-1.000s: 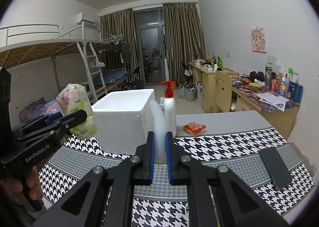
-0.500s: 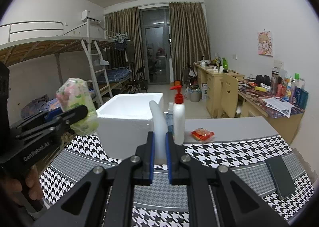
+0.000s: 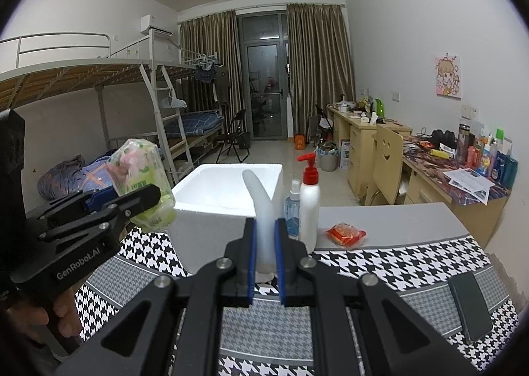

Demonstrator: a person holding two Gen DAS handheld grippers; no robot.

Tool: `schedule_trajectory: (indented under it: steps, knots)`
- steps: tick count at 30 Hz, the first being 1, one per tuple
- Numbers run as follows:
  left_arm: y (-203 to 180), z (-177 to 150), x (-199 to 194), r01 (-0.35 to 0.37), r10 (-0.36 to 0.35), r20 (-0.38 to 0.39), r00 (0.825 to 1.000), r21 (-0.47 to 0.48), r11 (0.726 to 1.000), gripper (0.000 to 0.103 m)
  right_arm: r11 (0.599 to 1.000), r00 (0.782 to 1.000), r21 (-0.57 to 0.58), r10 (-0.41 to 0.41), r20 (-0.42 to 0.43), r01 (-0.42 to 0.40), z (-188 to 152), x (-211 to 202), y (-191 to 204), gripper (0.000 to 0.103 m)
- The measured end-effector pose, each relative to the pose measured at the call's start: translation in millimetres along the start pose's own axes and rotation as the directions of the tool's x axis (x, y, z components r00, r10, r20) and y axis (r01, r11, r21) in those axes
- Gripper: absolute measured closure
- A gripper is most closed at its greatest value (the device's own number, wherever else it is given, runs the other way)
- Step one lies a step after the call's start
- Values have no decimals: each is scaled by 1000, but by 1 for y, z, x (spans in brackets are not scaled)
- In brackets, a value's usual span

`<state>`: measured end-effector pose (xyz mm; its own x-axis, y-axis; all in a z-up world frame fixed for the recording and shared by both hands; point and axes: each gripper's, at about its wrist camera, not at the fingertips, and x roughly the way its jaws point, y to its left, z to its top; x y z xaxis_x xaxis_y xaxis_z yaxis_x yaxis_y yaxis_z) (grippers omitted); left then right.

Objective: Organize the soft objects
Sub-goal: 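Carry the floral bag with the left gripper over the white foam box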

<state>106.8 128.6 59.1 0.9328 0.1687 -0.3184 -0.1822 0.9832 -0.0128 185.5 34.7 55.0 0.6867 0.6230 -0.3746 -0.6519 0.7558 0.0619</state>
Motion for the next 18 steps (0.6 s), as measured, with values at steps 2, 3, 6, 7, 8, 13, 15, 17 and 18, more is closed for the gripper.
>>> schedule_trajectory:
  steps: [2,3,6,7,8,13,15,17,18]
  knots:
    - [2,1,1,3,-3,0,1000,-3,1000,71,1000,1000,-5,0,-2,0,3,3,2,90]
    - [1,4,4,2,-2,-3,1000,-2,1000,71,1000,1000,-7,-3,-3,3,5,5,3,90]
    - [2,6,5,0,0,-4,1000,0,1000,71,1000,1000,-17,-8,-5,8,9,8,8,90]
    - [2,5,5,0,0,-6,1000,1,1000,71,1000,1000,-22,-9,-3,9,10,9,9,90]
    - [2,6,5,1,-1,-6,1000,3,1000,71,1000,1000,-26,-10,-2,9,12,10,10,90]
    - [8,12,16,0,0,-12,1000,-11,1000,71,999,1000,-35,-9,-6,8,16,16,13,90]
    - [11,15,23,-5,5,-21,1000,-10,1000,71,999,1000,-32,-6,-10,5,16,19,14,90]
    - [14,17,30,-7,7,-34,999,-13,1000,71,1000,1000,-32,-1,-14,0,19,22,15,90]
    - [16,18,33,-7,7,-35,999,-16,1000,71,1000,1000,-28,-3,-13,3,21,24,15,90]
